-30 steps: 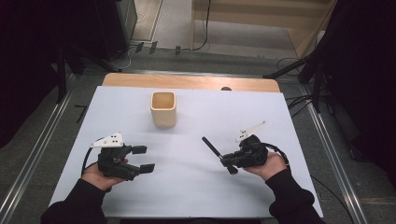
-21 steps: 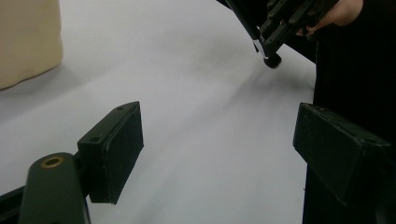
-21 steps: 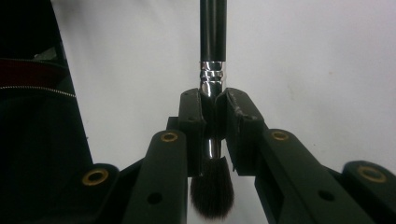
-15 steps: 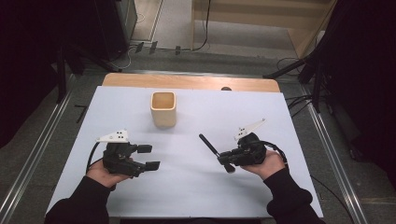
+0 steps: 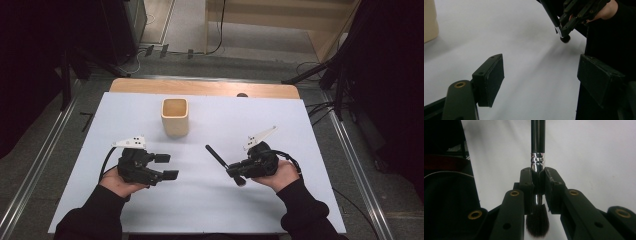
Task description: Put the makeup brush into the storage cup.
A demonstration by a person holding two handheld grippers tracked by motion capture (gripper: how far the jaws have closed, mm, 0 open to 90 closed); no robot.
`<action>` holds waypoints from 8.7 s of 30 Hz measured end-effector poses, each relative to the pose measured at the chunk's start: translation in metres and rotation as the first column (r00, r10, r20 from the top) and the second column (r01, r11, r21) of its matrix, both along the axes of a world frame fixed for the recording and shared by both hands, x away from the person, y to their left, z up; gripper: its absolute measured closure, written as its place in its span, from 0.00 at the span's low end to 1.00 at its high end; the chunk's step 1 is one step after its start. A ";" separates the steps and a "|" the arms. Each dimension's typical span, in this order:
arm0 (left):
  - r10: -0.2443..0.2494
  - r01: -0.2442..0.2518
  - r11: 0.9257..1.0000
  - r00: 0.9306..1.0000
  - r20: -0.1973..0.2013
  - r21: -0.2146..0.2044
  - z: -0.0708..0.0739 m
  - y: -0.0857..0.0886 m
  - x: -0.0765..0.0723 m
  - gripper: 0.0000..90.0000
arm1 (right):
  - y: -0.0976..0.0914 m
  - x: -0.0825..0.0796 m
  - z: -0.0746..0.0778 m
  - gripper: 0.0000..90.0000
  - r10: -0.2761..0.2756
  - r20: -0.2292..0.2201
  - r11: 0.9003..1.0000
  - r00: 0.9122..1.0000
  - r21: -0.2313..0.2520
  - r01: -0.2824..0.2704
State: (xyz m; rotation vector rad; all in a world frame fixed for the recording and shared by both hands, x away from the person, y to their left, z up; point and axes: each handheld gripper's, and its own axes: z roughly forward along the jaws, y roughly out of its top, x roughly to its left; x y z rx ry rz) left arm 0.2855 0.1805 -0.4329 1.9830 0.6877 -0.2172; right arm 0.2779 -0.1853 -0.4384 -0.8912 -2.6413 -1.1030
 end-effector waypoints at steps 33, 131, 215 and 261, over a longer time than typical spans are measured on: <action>-0.059 0.059 0.998 0.997 -0.058 -0.002 -0.003 -0.028 0.009 0.34 | 0.044 0.000 -0.004 0.88 0.105 -0.003 0.994 0.994 -0.009 -0.105; 0.212 -0.261 0.928 0.957 -0.200 -0.266 -0.001 -0.010 0.012 0.88 | 0.048 -0.045 0.003 0.51 -0.223 0.347 0.944 0.911 0.310 0.112; -0.111 0.120 0.992 0.980 -0.163 0.045 -0.003 -0.041 0.000 0.48 | 0.084 -0.022 0.005 0.87 0.372 0.379 0.921 0.847 -0.265 -0.286; -0.187 0.228 0.965 0.945 -0.267 0.128 -0.011 -0.054 -0.002 0.88 | 0.095 -0.029 0.000 0.86 0.461 0.363 0.880 0.810 -0.308 -0.363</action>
